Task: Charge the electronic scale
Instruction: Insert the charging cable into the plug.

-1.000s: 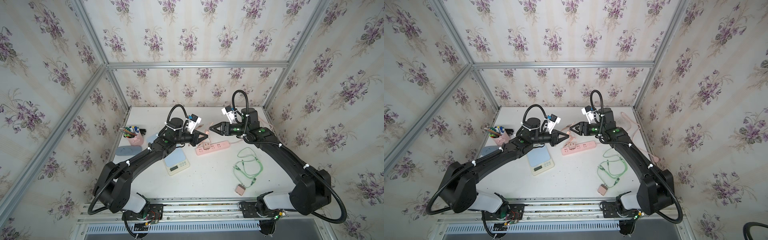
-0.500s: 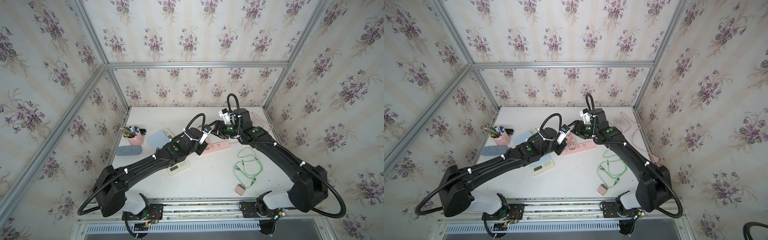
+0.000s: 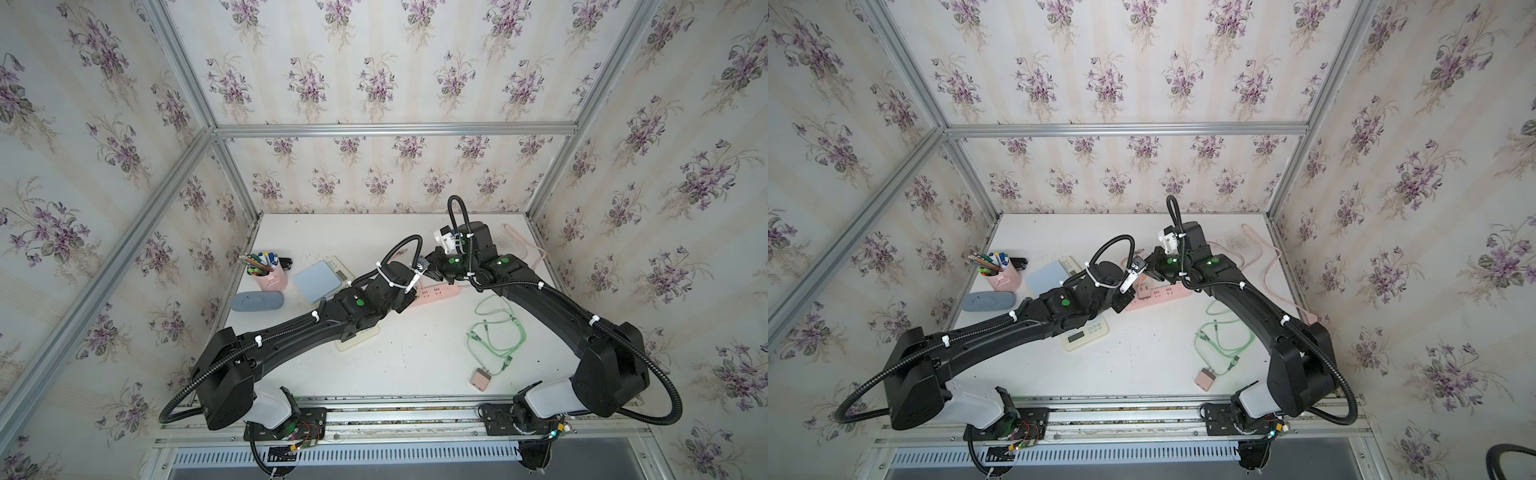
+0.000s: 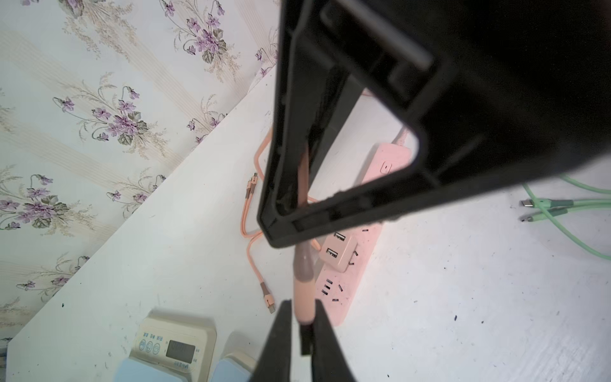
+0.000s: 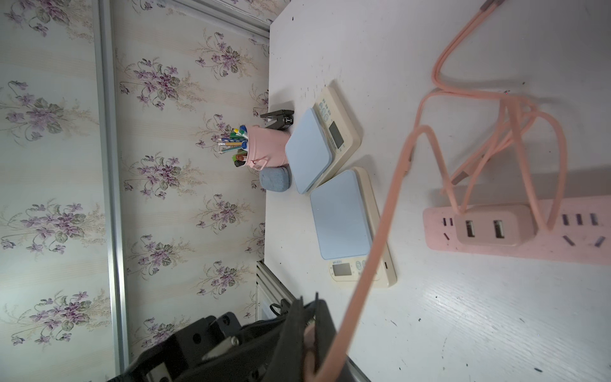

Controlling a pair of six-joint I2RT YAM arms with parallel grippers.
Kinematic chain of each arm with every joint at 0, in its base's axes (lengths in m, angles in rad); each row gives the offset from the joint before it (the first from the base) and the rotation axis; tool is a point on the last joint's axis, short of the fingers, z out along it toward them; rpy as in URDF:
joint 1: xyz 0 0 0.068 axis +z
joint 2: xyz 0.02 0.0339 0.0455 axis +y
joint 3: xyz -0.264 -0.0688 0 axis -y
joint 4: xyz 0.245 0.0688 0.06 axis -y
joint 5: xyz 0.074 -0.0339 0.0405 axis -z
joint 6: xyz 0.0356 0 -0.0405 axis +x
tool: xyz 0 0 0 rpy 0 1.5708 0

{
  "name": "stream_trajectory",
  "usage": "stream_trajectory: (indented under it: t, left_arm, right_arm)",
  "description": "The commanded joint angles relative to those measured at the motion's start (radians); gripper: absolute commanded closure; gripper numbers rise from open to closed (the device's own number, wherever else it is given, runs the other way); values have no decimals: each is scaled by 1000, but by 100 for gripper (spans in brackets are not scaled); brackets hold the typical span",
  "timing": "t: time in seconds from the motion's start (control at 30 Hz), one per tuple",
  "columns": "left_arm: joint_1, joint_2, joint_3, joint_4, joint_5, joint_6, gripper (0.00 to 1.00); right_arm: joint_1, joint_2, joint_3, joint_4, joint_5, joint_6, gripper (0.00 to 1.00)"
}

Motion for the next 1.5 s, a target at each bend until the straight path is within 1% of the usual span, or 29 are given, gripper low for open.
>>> stream_trajectory:
  t: [0.0,0.03,0.07,0.1,0.13,0.17,0.27,0.37,0.43,0.6,0.73,0.87,0.97,1.03,1.1,1.13,1.17,1.2,1.23,1.3,1.47]
  left_arm:
    - [47,-28,-23,35,180,-21,47]
    - [84,-58,-35,37,298,-63,41]
    - [130,-71,-45,47,416,-106,40]
    - [163,-79,-55,59,500,-141,40]
    - [196,-88,-69,81,614,-169,40]
    - [222,-96,-80,99,695,-186,40]
    - [266,-107,-103,146,841,-214,40]
    - [299,-100,-118,194,943,-250,42]
    - [306,-91,-121,220,984,-268,42]
    - [322,-44,-116,292,1057,-333,44]
    - [337,-43,-127,357,1092,-380,59]
    - [346,-43,-135,366,1113,-389,81]
    - [346,-44,-139,360,1122,-382,93]
    - [347,-48,-138,342,1114,-369,97]
    - [346,-49,-133,315,1093,-348,98]
    - [346,-52,-129,301,1078,-339,98]
    - [342,-55,-125,285,1056,-326,99]
    - [341,-60,-121,264,1030,-310,99]
    - [335,-65,-116,246,1004,-293,99]
    - [326,-79,-109,215,958,-253,99]
    - [305,-95,-100,179,890,-188,98]
  right_arm:
    - [0,-8,3,33,-5,-114,100]
    - [-1,-11,6,33,4,-160,100]
    - [-3,-15,4,36,6,-209,100]
    - [-4,-18,3,40,2,-250,100]
    - [-7,-21,4,42,0,-291,100]
    - [-9,-23,6,44,-11,-327,100]
    - [-16,-24,12,60,-70,-393,100]
    - [-16,-19,29,52,-113,-433,100]
    - [-17,-20,36,50,-137,-447,100]
    - [-17,-30,35,55,-219,-486,100]
    - [-20,-35,36,23,-228,-529,100]
    - [-48,-27,36,-6,-259,-545,100]
    - [-68,-31,31,2,-272,-534,100]
    - [-68,-35,33,9,-281,-520,100]
    - [-68,-38,30,21,-287,-499,99]
    - [-68,-40,30,21,-283,-492,90]
    - [-69,-43,25,17,-282,-482,74]
    - [-68,-45,22,11,-283,-474,64]
    - [-68,-47,18,2,-287,-469,60]
    - [-69,-48,7,-18,-299,-463,55]
    - [-68,-26,9,-94,-305,-479,55]
